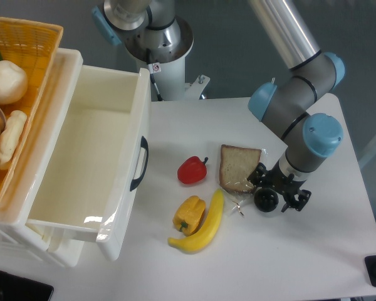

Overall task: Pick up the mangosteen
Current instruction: 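Close the gripper fingers on the mangosteen, then lift the held mangosteen up off the table and away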

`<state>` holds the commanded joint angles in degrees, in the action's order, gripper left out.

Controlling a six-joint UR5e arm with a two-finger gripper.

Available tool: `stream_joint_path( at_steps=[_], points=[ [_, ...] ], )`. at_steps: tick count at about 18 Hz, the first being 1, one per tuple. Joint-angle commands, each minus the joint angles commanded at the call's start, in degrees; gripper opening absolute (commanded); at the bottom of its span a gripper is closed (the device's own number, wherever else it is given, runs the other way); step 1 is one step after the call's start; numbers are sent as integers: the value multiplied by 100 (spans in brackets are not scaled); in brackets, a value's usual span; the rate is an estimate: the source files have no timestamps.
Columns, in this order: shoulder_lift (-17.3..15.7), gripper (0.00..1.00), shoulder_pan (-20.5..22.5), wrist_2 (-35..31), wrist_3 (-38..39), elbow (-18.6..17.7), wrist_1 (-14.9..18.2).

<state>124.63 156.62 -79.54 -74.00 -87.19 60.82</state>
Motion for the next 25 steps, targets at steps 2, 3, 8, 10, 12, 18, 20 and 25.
stream_joint_path(
  at_steps=[2,3,8,10,12,18,20,25],
  points=[
    [0,70,0,0,-18,0,0],
    [0,66,0,0,-18,0,0],
    [9,44,0,-9,-35,0,0],
    [-9,27,0,0,-27,0,0],
    [-35,26,9,0,0,9,9],
    [-176,27,131,9,-149,404,61],
    [-237,26,114,-9,-184,430,62],
    [-631,25,412,-18,-1324,510,192]
  ],
)
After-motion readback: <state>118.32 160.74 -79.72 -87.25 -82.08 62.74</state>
